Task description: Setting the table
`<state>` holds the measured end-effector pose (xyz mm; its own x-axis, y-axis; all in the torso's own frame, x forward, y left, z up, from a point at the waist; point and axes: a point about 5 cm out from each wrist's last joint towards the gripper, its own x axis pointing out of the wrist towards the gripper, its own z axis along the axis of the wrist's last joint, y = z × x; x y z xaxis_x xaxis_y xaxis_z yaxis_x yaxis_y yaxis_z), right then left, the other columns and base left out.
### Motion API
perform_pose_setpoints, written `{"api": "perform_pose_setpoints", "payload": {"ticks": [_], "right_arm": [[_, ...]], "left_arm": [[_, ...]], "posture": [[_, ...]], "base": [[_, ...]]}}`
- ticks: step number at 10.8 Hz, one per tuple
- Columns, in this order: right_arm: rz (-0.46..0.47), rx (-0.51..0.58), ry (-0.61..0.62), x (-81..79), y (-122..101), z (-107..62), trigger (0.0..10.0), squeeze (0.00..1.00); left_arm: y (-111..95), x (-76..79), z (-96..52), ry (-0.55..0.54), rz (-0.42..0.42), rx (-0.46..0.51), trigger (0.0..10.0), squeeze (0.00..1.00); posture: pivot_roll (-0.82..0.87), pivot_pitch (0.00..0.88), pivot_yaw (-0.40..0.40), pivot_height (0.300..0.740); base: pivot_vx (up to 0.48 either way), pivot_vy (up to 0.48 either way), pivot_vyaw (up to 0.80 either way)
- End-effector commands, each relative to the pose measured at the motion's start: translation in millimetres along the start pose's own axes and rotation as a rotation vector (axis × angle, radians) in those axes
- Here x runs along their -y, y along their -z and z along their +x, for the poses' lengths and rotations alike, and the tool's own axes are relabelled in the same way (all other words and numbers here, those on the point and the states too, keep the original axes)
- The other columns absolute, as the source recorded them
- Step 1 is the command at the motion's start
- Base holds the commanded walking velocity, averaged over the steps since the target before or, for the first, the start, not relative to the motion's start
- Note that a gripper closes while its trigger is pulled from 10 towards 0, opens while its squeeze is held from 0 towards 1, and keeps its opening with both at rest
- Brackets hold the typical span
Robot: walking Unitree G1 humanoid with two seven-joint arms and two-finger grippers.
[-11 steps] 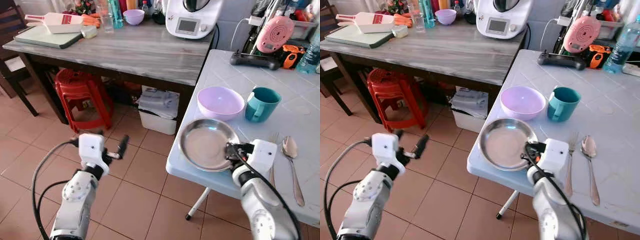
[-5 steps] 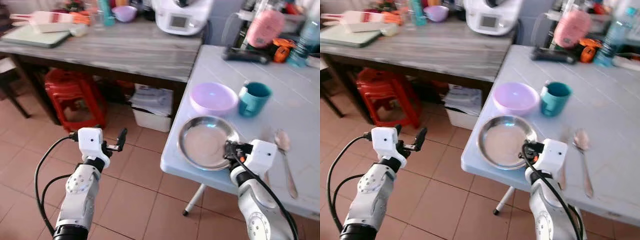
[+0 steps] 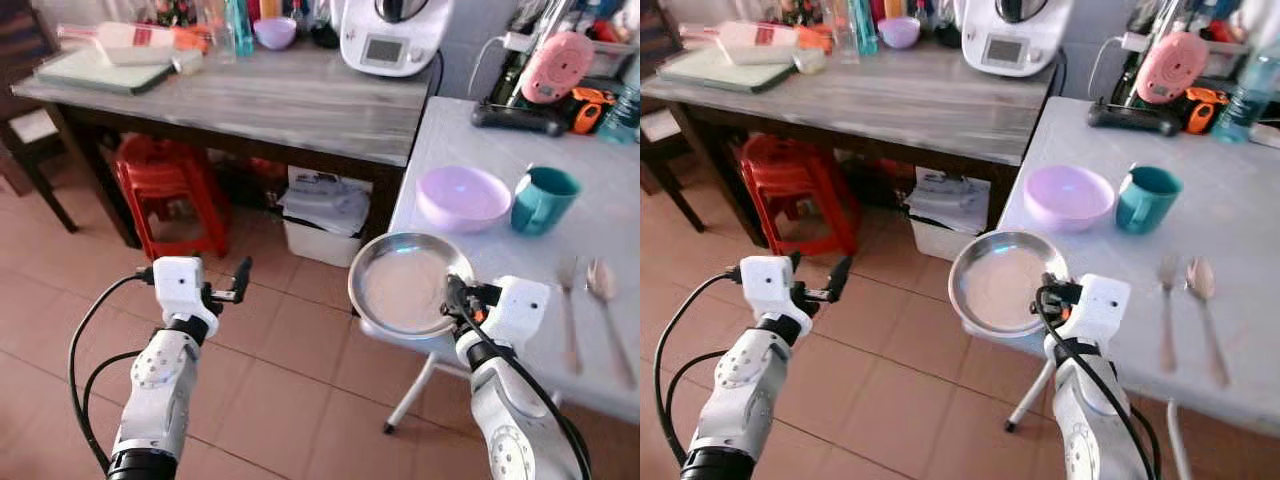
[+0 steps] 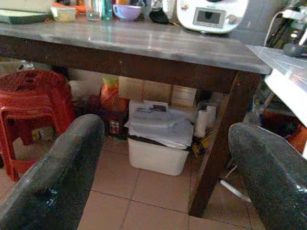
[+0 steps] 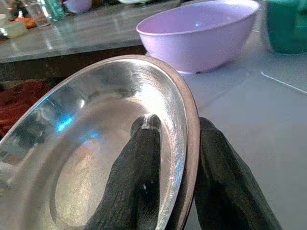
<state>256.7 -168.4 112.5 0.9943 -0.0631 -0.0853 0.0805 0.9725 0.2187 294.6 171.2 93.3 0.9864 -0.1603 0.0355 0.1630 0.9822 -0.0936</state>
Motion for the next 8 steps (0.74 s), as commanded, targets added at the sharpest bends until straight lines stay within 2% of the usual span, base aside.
{"api": "perform_pose_setpoints", "payload": {"ticks": [1, 7, 8], "right_arm": [[-0.01, 0.026, 0.005, 2.2, -5.9, -0.8, 10.0, 0.0], [-0.023, 0.046, 0.013, 2.8, -7.1, -1.5, 10.0, 0.0], [-0.025, 0.057, 0.014, 3.1, -8.4, -1.6, 10.0, 0.0]], "left_arm": [[0.5, 2.0, 0.2, 0.008, -0.006, 0.004, 10.0, 0.0], [0.7, 7.7, 2.2, 0.035, -0.009, 0.006, 10.0, 0.0], [0.6, 8.4, 2.3, 0.041, -0.007, 0.006, 10.0, 0.0]], "posture": [[0.0, 0.048, 0.033, 0.74], [-0.01, 0.045, 0.038, 0.74], [-0.01, 0.045, 0.039, 0.74]], "base": [[0.0, 0.401, -0.66], [0.0, 0.407, -0.73], [0.0, 0.442, 0.0]]}}
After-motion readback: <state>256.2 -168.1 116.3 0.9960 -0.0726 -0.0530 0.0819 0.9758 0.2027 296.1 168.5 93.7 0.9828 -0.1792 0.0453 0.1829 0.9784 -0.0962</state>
